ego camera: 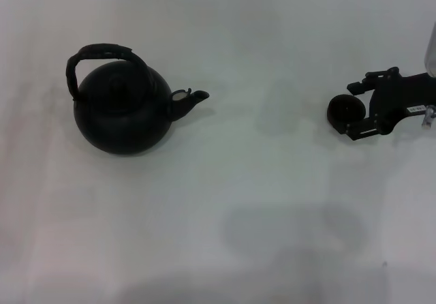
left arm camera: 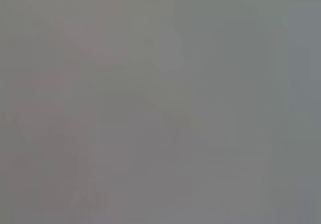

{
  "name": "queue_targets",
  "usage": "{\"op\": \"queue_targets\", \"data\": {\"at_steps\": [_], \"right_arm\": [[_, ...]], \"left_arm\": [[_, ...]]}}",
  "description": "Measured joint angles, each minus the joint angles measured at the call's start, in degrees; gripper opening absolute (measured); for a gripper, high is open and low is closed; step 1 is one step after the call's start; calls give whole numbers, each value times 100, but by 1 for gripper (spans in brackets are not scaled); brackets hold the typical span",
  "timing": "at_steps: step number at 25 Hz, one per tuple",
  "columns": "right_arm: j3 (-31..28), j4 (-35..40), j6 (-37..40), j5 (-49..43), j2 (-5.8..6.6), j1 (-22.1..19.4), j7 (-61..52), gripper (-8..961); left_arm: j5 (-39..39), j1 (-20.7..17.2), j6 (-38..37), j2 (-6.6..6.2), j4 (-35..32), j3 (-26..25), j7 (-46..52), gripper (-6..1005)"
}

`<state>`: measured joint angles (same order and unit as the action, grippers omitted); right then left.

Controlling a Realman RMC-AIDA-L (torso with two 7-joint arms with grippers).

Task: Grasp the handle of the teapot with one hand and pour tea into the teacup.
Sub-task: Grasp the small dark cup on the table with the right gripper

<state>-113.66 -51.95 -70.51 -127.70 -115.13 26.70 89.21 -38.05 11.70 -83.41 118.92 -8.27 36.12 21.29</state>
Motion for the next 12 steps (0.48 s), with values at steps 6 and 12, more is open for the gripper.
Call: {"op": "queue_targets", "data": {"at_steps": [6, 12], "right_arm": [[29, 154, 17, -15, -9, 80, -1, 863], [125, 190, 95, -19, -9, 89, -1, 863]], "left_arm": [[0, -1, 1, 0, -7, 0, -5, 531], [0, 2, 1, 0, -17, 0, -4, 530]]}}
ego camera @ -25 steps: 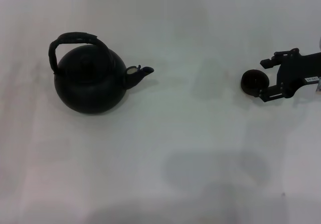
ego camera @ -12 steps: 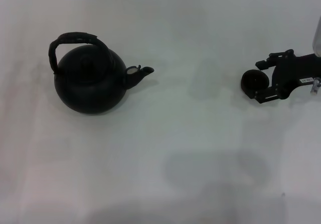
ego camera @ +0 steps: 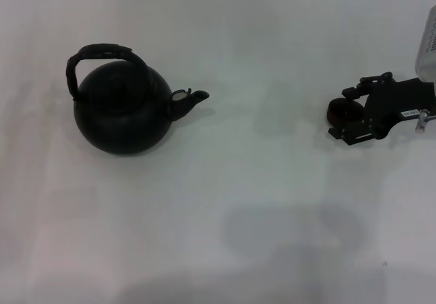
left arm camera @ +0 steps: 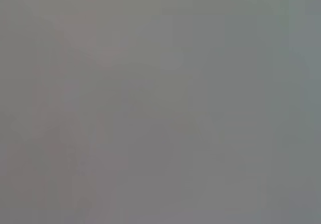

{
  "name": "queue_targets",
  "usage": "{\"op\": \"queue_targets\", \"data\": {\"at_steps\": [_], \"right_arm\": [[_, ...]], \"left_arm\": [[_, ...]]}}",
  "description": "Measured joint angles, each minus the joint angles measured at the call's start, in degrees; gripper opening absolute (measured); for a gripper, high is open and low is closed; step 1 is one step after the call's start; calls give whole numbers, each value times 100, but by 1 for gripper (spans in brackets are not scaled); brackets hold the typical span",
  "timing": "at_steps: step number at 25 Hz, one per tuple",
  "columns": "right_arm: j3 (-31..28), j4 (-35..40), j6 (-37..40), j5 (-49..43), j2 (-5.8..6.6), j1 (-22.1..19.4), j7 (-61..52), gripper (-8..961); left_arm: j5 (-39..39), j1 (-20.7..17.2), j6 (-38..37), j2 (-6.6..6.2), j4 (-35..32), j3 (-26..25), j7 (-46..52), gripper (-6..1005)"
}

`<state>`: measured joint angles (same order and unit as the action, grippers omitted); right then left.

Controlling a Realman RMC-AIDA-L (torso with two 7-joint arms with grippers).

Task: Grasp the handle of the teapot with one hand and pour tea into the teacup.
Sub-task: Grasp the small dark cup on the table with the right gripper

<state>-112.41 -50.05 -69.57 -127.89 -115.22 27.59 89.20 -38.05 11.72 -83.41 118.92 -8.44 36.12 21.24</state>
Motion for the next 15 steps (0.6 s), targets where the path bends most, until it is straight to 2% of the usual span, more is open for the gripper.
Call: {"op": "queue_targets", "data": {"at_steps": [15], "right_arm": [[-5, -9, 14, 54, 0, 1, 30, 862]], "left_arm": [[0, 6, 0, -9, 23, 0, -15, 530]]}}
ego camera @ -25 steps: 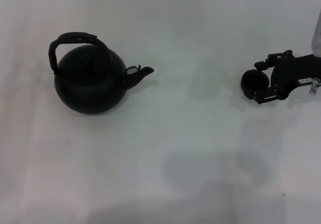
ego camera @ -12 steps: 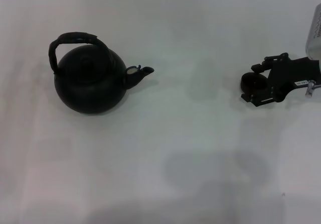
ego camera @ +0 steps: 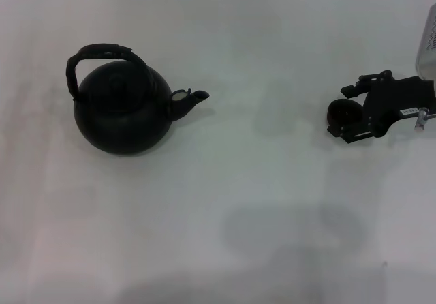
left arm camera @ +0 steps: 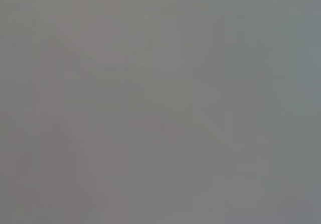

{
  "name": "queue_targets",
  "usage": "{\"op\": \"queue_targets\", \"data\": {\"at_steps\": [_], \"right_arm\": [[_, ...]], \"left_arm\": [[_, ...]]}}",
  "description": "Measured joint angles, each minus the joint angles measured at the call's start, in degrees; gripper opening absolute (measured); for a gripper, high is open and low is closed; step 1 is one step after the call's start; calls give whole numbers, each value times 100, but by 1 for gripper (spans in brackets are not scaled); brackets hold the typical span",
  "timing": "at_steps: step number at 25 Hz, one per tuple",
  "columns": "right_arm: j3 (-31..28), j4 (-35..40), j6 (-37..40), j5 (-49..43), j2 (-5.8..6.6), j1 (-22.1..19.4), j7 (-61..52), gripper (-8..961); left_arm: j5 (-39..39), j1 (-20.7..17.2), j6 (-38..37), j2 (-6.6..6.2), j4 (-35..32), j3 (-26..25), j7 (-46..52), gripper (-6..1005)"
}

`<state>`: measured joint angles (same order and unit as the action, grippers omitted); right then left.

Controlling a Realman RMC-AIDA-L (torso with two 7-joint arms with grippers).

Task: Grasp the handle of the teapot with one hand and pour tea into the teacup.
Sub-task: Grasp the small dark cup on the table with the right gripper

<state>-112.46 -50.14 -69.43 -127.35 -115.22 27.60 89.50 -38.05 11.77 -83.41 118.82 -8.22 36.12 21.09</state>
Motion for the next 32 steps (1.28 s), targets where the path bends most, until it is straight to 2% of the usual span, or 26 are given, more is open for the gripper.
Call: {"op": "queue_targets", "data": {"at_steps": [32], "right_arm": [[16, 95, 30, -52, 7, -54, -18, 860]], "left_arm": [[-63, -22, -22, 8, -25, 0, 13, 530]]}}
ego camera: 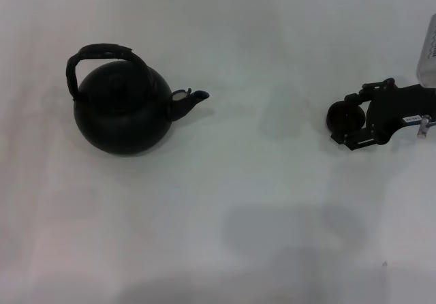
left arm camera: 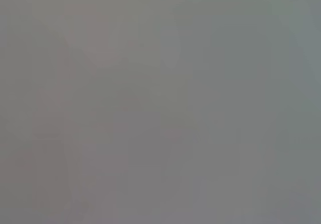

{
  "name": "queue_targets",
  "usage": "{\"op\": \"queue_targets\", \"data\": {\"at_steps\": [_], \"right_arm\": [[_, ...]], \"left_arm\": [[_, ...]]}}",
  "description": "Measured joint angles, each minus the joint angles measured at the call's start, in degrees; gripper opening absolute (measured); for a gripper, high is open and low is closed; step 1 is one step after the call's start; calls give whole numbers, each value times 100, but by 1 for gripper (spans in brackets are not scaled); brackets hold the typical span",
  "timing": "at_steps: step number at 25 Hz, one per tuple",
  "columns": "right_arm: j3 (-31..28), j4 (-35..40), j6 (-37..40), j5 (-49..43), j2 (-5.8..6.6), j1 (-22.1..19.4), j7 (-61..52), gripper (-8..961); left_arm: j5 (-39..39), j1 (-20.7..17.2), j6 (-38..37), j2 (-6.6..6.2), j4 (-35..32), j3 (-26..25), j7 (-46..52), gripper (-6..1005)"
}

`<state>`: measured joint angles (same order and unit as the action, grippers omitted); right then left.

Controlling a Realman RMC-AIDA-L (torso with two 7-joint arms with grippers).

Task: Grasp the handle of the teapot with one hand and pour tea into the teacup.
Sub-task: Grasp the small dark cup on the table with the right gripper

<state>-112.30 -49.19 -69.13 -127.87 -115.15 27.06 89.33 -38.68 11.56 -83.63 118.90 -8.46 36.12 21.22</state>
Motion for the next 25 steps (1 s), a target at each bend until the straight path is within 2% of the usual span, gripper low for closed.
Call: {"op": "queue_targets", "data": {"at_steps": [14, 25], "right_arm": [[24, 159, 111, -12, 4, 34, 30, 856], [79, 125, 33, 52, -6, 37, 31, 764]], "left_arm": [[0, -33, -136, 1, 30, 0, 12, 529], [-2, -31, -137, 1, 38, 0, 13, 530]]}}
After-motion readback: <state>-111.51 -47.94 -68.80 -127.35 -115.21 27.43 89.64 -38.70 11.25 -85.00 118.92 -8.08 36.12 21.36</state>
